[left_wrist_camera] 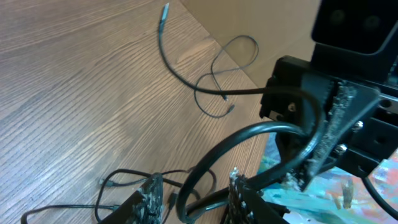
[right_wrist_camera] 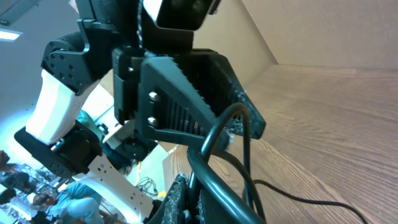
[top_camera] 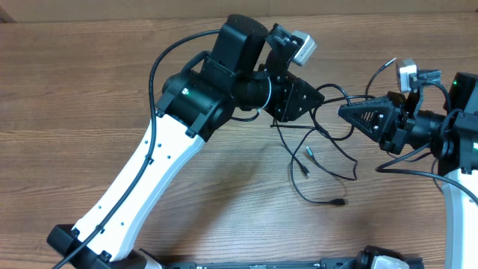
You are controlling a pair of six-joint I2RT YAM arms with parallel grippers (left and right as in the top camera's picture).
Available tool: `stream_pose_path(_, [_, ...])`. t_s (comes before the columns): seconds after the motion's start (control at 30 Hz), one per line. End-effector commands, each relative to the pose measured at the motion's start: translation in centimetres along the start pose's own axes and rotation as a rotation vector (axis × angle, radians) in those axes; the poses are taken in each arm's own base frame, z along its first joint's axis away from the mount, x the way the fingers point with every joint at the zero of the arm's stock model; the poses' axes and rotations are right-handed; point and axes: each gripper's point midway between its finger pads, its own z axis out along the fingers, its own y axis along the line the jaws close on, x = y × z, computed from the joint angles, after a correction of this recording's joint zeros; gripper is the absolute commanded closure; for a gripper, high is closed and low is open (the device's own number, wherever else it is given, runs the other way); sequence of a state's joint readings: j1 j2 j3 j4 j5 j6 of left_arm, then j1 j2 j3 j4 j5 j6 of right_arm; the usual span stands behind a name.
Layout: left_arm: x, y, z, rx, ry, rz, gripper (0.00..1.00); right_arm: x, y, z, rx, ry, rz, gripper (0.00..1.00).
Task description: Untangle cables
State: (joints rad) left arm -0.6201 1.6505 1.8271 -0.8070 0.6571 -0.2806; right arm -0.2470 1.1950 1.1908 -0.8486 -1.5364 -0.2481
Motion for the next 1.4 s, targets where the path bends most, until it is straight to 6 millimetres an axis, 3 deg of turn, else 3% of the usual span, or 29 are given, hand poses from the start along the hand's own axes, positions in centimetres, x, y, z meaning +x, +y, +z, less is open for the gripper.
stream_pose_path(0.0, [-0.2, 0.5, 0.6, -0.01, 0.004, 0.008, 0.65, -0.3, 0.8, 0.1, -0.038, -0.003, -0.033, 0.96])
stream_pose_path(0.2, [-0.1, 0.7, 0.7, -0.013, 0.007, 0.005, 0.71, -0.3, 0.8, 0.1, -0.038, -0.003, -0.033, 0.96])
stream_pose_path(0.53, [-0.4, 0.8, 0.6, -0.013, -0.003, 0.007, 0.71, -0.3, 0.8, 0.1, -0.038, -0.003, -0.033, 0.96])
stream_pose_path(0.57, [-0.4, 0.7, 0.7, -0.01, -0.003, 0.009, 0.73, -0.3, 0.8, 0.1, -0.038, -0.003, -0.033, 0.96])
stream_pose_path(0.67, [-0.2, 0.2, 0.9, -0.001, 0.002, 0.017, 0.96, -0.3, 0.8, 0.1, -0.037, -0.003, -0.033, 0.96])
stream_pose_path(1.1, [0.1, -0.5, 1.3, 0.012, 0.013, 0.027, 0.96, -0.3, 0.7, 0.1, -0.027, -0.001, -0.03, 0.96])
stream_pose_path(1.2, [0.1, -0.5, 1.3, 0.012, 0.012, 0.027, 0.96, 0.0, -1.1, 0.1, 0.075, 0.016, 0.002, 0.96])
stream_pose_path(1.37, [0.0, -0.5, 1.3, 0.012, 0.011, 0.004, 0.96, 1.0, -6.9, -1.4, 0.43, 0.031, 0.204, 0.96])
